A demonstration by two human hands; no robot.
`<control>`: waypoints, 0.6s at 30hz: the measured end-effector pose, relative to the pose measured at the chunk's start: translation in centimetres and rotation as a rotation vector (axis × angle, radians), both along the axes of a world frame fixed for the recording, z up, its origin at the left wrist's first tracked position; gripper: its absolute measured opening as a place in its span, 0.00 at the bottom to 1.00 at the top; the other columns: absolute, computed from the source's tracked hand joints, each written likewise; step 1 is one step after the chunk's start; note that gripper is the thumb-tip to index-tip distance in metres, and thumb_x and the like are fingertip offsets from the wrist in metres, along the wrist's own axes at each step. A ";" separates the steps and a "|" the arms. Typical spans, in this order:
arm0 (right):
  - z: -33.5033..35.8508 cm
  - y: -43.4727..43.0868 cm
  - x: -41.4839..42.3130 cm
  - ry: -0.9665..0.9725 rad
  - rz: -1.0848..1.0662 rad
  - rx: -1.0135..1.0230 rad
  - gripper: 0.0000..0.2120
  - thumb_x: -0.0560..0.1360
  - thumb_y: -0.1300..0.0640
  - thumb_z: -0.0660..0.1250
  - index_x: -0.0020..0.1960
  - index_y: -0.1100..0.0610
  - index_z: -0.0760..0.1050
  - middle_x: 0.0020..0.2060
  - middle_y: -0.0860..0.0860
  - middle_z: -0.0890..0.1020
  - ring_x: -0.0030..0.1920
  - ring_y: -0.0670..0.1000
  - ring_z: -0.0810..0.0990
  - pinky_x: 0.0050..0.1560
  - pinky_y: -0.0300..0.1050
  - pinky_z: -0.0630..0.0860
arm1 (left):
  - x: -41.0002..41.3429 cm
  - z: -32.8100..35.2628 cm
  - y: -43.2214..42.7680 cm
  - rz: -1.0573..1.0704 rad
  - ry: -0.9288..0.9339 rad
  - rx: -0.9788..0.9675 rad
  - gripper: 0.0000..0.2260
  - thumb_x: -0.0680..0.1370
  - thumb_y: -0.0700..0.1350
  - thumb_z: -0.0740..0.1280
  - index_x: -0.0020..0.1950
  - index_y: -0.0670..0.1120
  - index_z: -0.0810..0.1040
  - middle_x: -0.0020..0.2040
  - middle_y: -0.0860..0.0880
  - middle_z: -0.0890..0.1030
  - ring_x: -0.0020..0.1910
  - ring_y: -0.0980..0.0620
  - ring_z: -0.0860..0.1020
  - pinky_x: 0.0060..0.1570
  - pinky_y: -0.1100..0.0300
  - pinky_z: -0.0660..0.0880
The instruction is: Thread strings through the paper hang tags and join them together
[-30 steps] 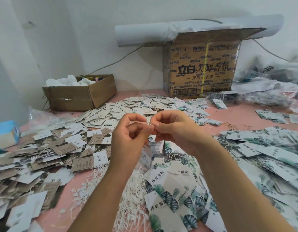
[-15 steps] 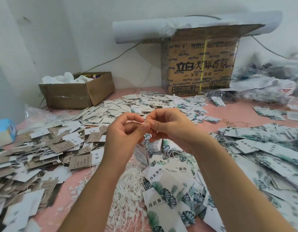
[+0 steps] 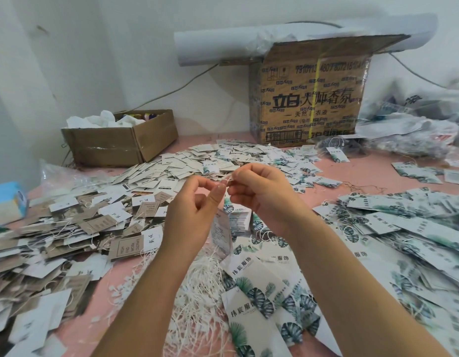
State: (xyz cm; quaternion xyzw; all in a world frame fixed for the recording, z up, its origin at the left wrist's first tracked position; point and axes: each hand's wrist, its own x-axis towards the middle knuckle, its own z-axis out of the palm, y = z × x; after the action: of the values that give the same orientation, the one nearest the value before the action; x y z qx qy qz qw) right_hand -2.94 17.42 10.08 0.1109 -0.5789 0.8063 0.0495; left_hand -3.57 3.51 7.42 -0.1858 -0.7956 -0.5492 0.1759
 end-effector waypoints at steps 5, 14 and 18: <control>0.5 0.4 0.0 -0.029 -0.019 -0.156 0.08 0.75 0.68 0.62 0.38 0.63 0.72 0.29 0.54 0.82 0.29 0.47 0.80 0.34 0.37 0.78 | -0.3 -0.2 -0.9 -0.082 -0.030 -0.318 0.20 0.66 0.70 0.54 0.44 0.58 0.73 0.20 0.58 0.68 0.20 0.59 0.64 0.25 0.64 0.60; 1.1 0.0 0.5 0.017 0.053 -0.157 0.11 0.74 0.71 0.62 0.34 0.63 0.71 0.30 0.55 0.81 0.30 0.48 0.80 0.33 0.38 0.79 | 0.2 -0.8 0.5 0.073 -0.005 -0.538 0.17 0.71 0.64 0.66 0.51 0.61 0.62 0.37 0.59 0.72 0.34 0.62 0.72 0.30 0.61 0.65; 1.2 0.3 0.6 0.075 0.045 -0.132 0.11 0.73 0.71 0.63 0.34 0.62 0.71 0.30 0.54 0.81 0.30 0.47 0.80 0.33 0.37 0.78 | -0.2 -0.5 -0.1 0.112 0.030 -0.486 0.04 0.76 0.50 0.67 0.46 0.54 0.73 0.38 0.60 0.73 0.37 0.59 0.72 0.32 0.63 0.64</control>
State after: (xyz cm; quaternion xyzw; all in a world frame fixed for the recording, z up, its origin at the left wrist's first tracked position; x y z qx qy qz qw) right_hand -2.32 17.71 11.30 0.1508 -0.5196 0.8389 0.0602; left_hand -3.81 3.43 6.92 -0.1865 -0.9106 -0.3283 0.1682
